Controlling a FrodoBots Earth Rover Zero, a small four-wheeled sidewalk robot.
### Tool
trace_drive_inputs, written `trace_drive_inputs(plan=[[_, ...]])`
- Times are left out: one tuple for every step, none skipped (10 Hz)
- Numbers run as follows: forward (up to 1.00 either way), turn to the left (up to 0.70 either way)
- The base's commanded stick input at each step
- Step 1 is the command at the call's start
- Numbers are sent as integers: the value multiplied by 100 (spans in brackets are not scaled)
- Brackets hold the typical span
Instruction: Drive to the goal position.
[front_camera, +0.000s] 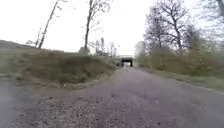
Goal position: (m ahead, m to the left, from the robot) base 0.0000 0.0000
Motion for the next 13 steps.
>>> trace_drive_inputs(plan=[[70,0],[70,0],[70,0],[70,0],[70,0],[70,0],[70,0],[70,0],[70,0],[70,-3],[70,-27],[70,-27],[70,-27]])
